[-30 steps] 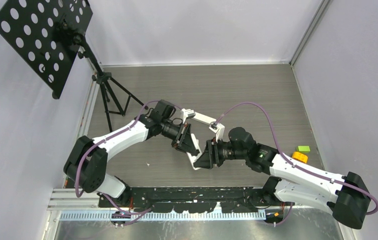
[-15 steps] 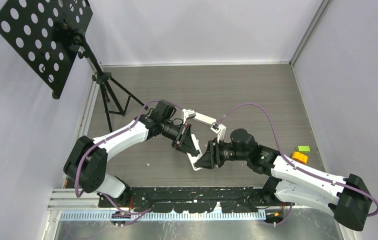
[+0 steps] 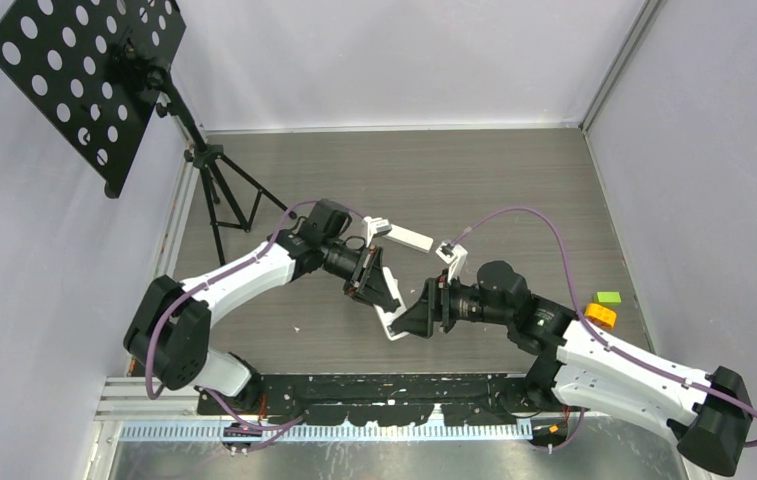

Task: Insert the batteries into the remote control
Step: Adjust the battery in the remote control, then move the battery cover to the center of the board, then pick up the battery cover at the center of the board.

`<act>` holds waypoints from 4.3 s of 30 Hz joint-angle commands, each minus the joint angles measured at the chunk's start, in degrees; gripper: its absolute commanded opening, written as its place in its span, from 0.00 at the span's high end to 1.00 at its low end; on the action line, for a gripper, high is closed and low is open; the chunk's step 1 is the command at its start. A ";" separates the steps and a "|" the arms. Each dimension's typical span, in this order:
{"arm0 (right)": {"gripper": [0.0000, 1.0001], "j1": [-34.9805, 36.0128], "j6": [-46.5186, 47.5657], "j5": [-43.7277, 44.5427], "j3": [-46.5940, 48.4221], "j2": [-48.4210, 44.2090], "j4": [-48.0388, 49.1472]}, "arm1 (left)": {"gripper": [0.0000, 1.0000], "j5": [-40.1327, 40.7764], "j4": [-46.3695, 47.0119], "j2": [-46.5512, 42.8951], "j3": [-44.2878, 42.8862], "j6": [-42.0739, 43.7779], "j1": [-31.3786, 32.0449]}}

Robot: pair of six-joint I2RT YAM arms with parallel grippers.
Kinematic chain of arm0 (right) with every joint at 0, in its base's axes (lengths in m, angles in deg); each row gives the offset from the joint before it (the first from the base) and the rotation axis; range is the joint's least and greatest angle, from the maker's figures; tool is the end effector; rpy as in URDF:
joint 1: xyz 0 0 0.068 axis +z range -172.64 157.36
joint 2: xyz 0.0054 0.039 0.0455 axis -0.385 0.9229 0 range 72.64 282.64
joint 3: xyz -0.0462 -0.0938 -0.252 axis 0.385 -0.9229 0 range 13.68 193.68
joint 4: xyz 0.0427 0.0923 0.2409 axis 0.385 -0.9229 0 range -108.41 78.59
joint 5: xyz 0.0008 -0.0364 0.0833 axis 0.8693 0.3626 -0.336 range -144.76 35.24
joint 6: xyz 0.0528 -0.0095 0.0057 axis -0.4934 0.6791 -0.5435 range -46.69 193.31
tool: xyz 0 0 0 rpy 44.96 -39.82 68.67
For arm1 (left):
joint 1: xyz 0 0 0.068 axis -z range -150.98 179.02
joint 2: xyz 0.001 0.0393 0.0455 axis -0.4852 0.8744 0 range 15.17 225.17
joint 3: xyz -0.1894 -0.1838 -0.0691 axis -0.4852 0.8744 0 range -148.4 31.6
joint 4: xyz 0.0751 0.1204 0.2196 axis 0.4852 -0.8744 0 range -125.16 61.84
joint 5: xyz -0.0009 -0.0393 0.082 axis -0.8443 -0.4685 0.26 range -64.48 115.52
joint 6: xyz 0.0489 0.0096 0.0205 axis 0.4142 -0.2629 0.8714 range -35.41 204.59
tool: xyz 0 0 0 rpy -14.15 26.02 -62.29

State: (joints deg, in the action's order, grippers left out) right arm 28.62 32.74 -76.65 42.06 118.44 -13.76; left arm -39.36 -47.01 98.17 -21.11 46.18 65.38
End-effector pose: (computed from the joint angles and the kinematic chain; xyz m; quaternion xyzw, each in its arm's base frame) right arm 0.1076 0.1552 0.2504 -0.1836 0.7895 0.5137 0.2813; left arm 0.2127 -0.1966 0.2364 -0.1730 -0.7941 0.5783 0.0712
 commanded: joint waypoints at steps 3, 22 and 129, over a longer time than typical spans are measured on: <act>0.22 -0.11 -3.86 10.42 0.83 -5.36 -3.11 | 1.00 8.61 5.40 -4.63 1.09 0.63 -1.82; 0.58 -0.29 -25.27 37.77 29.68 35.86 -25.99 | 1.00 58.80 8.97 -32.42 19.25 -3.59 -6.47; 1.00 -1.34 -8.54 35.34 41.47 58.37 -40.18 | 1.00 65.15 10.31 -38.26 22.42 -0.96 -6.50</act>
State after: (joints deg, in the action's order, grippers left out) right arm 26.94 24.45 -42.35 82.93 178.39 -54.94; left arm 26.32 -40.45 60.47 2.93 44.60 58.91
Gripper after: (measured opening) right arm 0.018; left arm 0.221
